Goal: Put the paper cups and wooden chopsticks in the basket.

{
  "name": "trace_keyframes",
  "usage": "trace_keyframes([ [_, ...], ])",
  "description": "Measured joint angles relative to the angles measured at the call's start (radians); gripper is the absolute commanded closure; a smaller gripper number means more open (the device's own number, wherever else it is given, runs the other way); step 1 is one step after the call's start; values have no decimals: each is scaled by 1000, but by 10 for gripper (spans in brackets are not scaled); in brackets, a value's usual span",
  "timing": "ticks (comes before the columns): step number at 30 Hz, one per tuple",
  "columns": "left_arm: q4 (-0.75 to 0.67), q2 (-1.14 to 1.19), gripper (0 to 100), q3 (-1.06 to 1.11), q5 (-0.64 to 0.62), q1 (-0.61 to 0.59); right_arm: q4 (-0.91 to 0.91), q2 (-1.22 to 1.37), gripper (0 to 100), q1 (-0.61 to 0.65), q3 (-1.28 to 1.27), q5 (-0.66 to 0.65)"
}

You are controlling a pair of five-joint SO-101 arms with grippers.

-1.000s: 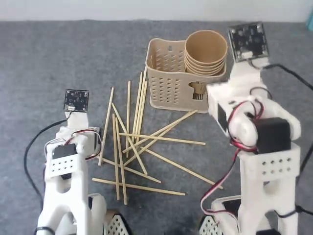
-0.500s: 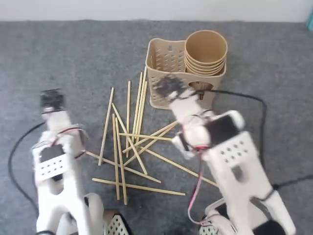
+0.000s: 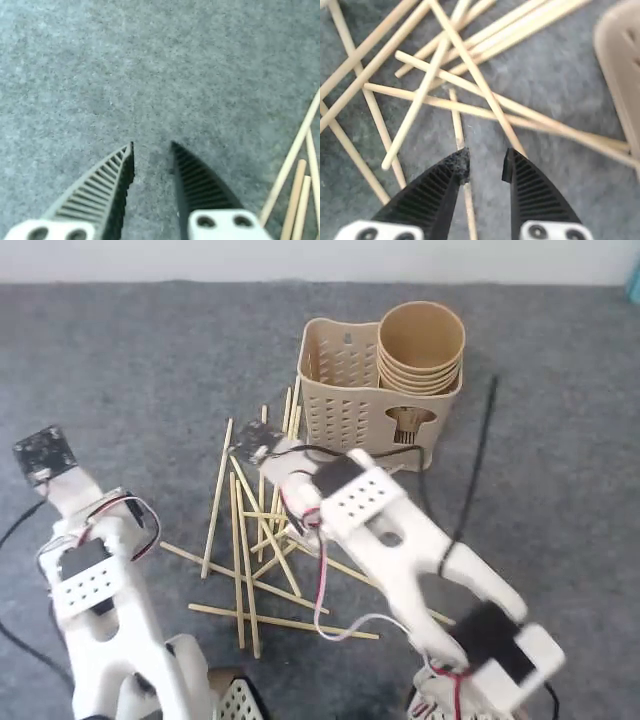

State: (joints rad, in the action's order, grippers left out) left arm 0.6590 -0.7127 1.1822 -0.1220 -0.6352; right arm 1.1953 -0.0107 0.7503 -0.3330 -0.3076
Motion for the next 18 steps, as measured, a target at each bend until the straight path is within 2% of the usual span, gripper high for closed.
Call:
trace_keyframes([
  [7, -3, 0, 827, 0, -9, -2, 3, 207, 861, 9, 175, -40],
  [18, -37, 69, 827, -48, -9, -5, 8, 324, 861, 49, 299, -74],
])
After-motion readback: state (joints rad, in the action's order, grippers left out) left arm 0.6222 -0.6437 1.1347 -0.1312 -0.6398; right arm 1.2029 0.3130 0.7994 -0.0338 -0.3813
